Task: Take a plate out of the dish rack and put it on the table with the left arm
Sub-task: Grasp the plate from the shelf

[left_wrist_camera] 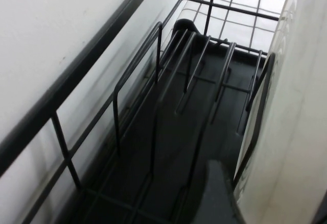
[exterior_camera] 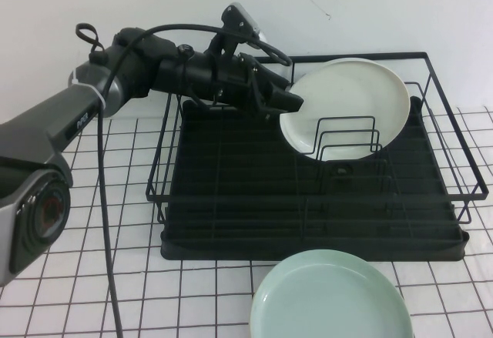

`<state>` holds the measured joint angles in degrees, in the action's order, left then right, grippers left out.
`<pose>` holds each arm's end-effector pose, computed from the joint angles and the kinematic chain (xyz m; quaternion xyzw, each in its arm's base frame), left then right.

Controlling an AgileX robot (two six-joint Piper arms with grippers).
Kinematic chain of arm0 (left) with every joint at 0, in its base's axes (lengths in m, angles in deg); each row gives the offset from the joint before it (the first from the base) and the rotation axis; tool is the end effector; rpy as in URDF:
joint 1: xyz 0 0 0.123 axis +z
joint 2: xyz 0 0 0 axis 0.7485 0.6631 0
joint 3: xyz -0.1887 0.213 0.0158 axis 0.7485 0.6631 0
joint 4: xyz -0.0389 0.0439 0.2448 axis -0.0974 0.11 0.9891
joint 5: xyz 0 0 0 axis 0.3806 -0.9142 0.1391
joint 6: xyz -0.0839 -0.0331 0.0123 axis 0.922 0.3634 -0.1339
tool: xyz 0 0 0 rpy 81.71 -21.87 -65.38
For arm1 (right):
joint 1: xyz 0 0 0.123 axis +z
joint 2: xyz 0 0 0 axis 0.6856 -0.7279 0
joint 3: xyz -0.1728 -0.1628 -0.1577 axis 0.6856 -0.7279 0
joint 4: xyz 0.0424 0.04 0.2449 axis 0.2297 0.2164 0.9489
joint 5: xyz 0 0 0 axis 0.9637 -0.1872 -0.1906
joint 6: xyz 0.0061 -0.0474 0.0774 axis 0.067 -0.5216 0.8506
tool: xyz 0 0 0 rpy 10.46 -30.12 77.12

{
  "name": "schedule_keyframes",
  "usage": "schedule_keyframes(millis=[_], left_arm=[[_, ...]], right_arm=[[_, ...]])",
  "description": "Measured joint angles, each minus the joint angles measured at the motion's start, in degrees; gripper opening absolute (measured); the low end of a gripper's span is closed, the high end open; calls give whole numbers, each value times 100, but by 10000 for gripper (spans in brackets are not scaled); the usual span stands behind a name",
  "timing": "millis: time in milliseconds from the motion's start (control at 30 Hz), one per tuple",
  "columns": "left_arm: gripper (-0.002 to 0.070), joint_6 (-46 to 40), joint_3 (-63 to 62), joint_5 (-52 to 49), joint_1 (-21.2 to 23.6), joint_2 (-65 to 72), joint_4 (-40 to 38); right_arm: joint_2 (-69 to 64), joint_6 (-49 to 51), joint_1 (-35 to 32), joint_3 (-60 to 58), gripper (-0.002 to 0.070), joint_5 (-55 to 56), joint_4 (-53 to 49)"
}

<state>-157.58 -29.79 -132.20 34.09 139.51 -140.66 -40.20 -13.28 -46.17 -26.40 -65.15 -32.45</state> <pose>0.4926 -0.1963 0.2326 0.4384 0.7101 -0.3297 0.4414 0.0525 0.0000 0.1755 -0.0232 0.7945 -0.0303 0.6060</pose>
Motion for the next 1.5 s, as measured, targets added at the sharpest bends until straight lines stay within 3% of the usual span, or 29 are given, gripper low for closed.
schedule_keyframes(millis=[100,133,333,567,1067,1500], left_arm=[[417,-64,0,22,-12,25,-67],[417,-127,0,35,-290,34,-94],[411,-276,0,143,-142,76,-188],[349,-311,0,92,-142,70,-188],[353,-274,-165,-93,-142,80,-216],[356,392,-746,-305,-188,69,523]], right_arm=[[0,0,0,0,-1,0,0],[0,0,0,0,-1,0,0],[0,0,0,0,-1,0,0],[0,0,0,0,-1,0,0],[0,0,0,0,-1,0,0],[0,0,0,0,-1,0,0]])
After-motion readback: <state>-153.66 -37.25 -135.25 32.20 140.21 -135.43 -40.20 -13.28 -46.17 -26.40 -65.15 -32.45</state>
